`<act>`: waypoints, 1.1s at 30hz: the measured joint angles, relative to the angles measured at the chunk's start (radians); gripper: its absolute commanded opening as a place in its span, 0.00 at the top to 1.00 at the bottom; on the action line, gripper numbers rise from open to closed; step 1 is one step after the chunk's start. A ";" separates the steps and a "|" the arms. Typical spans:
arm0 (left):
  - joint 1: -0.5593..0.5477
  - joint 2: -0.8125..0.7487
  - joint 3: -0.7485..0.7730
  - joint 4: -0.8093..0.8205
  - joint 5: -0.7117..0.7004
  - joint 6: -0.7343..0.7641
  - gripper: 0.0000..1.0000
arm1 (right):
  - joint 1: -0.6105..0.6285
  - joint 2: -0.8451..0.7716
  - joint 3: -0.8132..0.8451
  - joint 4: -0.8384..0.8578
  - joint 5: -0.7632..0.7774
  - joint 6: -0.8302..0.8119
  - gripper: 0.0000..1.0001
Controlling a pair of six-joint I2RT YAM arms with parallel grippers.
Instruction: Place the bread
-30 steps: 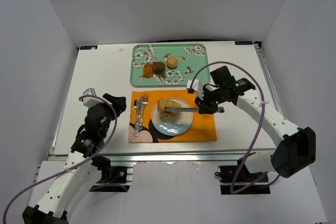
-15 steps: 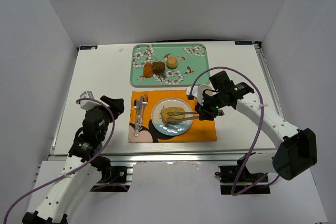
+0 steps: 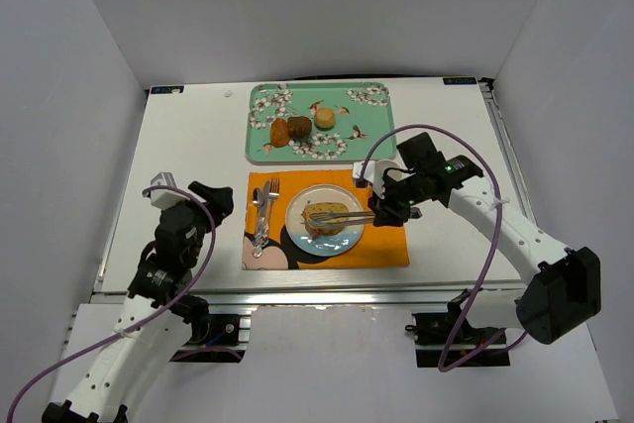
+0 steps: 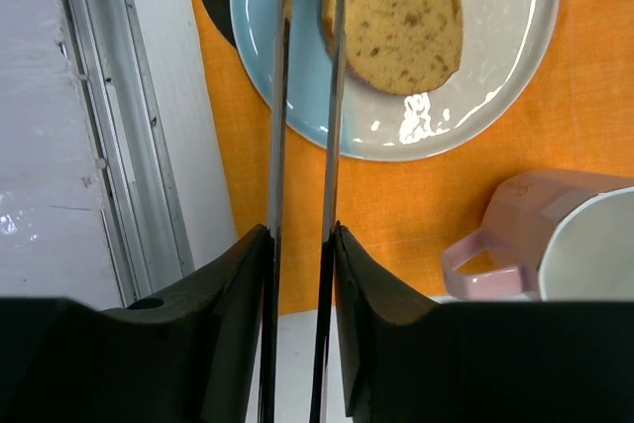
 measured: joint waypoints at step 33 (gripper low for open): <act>0.000 0.317 0.005 0.293 0.373 -0.044 0.46 | -0.710 0.192 -0.335 0.869 0.330 0.744 0.57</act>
